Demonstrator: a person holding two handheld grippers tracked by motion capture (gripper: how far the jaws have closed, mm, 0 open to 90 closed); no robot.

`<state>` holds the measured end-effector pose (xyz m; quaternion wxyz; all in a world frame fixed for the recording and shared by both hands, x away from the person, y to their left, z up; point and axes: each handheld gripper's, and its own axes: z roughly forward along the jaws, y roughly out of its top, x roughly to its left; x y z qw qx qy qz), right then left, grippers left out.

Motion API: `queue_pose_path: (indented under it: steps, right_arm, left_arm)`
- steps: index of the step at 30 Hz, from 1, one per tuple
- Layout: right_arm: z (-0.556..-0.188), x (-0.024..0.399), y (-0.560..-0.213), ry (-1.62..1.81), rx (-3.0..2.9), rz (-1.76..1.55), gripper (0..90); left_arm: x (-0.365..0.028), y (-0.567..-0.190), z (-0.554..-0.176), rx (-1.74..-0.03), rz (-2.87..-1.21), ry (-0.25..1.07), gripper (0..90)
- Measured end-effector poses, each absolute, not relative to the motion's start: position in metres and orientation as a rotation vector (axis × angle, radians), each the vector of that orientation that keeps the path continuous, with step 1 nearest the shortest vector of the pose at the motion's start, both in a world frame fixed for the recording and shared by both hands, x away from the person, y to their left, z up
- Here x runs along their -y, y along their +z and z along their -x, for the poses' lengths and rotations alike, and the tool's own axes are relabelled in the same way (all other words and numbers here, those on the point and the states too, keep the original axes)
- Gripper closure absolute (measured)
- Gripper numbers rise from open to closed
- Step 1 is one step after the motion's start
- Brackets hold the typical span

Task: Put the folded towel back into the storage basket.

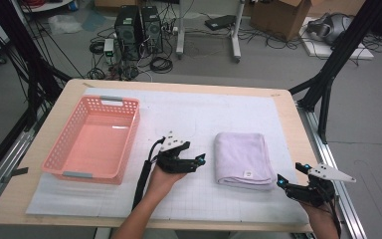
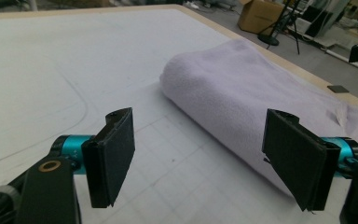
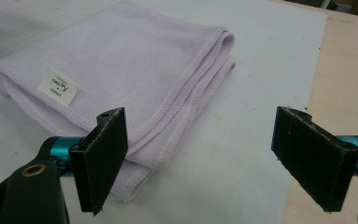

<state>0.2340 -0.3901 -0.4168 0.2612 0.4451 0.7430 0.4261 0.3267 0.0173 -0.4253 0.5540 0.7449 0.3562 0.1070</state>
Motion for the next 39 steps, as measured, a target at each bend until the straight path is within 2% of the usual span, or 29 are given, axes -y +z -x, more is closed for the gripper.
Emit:
queue_pose_path:
  steps: [8,11,18,22,24,25,26,27,28,29,32,39]
  right_arm:
    - [-0.235,0.390,-0.418,1.157,-2.017,-1.214,17.6]
    - [-0.235,0.389,-0.417,1.160,-2.017,-1.207,17.6]
    - [-0.236,0.387,-0.418,1.158,-2.029,-1.198,17.6]
    - [-0.236,0.386,-0.418,1.159,-2.031,-1.200,17.6]
    - [-0.236,0.385,-0.419,1.158,-2.036,-1.199,17.6]
    - [-0.237,0.385,-0.419,1.155,-2.038,-1.196,17.6]
    - [-0.237,0.384,-0.419,1.153,-2.041,-1.196,17.6]
    - [-0.237,0.384,-0.419,1.153,-2.041,-1.196,17.6]
    - [-0.238,0.383,-0.420,1.152,-2.044,-1.194,17.6]
    - [-0.238,0.383,-0.420,1.152,-2.044,-1.194,17.6]
    - [-0.237,0.384,-0.419,1.155,-2.043,-1.190,17.6]
    - [-0.236,0.385,-0.419,1.164,-2.038,-1.209,17.6]
  left_arm:
    - [0.031,-0.428,-0.348,-0.874,-1.802,0.161,25.5]
    - [0.043,-0.436,-0.353,-0.944,-1.798,0.117,21.2]
    - [0.056,-0.454,-0.361,-1.037,-1.837,0.025,20.9]
    - [0.055,-0.454,-0.361,-1.035,-1.853,-0.010,24.2]
    - [0.056,-0.453,-0.359,-1.030,-1.873,-0.016,30.4]
    - [0.058,-0.453,-0.358,-1.027,-1.875,-0.046,36.8]
    - [0.059,-0.454,-0.357,-1.020,-1.876,-0.072,50.9]
    - [0.061,-0.454,-0.356,-1.015,-1.881,-0.056,50.9]
    - [0.061,-0.455,-0.355,-0.997,-1.878,-0.065,61.9]
    - [0.061,-0.455,-0.355,-1.006,-1.868,-0.065,61.9]
    - [0.059,-0.453,-0.354,-0.992,-1.865,-0.060,71.5]
    - [0.043,-0.449,-0.348,-0.947,-1.834,-0.046,74.6]
